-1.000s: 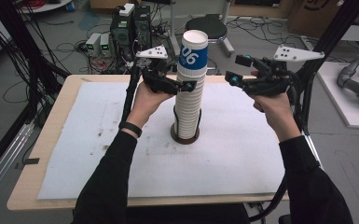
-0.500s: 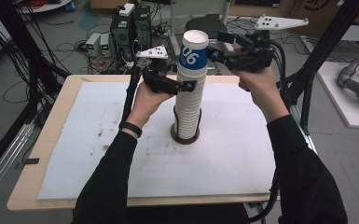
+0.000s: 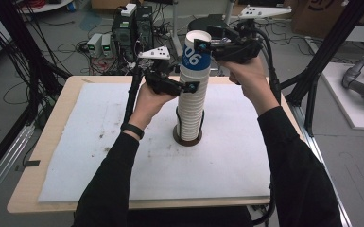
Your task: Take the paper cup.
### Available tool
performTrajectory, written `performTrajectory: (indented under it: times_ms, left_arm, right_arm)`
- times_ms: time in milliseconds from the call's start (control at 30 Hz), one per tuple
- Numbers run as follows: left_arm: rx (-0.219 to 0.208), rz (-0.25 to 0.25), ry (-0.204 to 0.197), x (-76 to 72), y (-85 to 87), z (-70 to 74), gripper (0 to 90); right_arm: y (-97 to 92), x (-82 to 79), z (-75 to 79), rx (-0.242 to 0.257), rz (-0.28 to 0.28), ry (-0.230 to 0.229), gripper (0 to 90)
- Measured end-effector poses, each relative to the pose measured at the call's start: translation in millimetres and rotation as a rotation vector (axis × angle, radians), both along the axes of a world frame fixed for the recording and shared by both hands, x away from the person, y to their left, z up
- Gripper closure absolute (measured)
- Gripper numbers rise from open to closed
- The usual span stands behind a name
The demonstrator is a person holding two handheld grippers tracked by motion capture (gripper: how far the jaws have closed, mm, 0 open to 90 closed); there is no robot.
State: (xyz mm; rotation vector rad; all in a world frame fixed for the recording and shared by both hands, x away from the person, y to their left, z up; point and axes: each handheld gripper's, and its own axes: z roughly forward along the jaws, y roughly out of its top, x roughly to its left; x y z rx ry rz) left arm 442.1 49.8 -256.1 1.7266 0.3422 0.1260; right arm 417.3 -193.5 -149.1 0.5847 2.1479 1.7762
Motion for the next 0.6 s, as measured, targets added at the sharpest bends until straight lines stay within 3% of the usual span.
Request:
performTrajectory:
  times_ms: [167, 500, 600]
  left_arm:
    - [0.0, 0.0, 0.001, 0.1, 0.0, 0.0, 11.4]
    - [-0.001, -0.001, 0.0, 0.2, 0.2, -0.1, 11.4]
    - [0.001, -0.001, 0.001, 0.0, 0.1, 0.1, 11.4]
  right_arm:
    - [5.1, 0.4, -1.1, -0.018, 0.002, -0.015, 30.1]
    - [5.4, 0.1, -0.9, -0.009, 0.004, -0.016, 31.5]
    - [2.8, -1.2, 3.2, 0.027, 0.0, -0.032, 31.6]
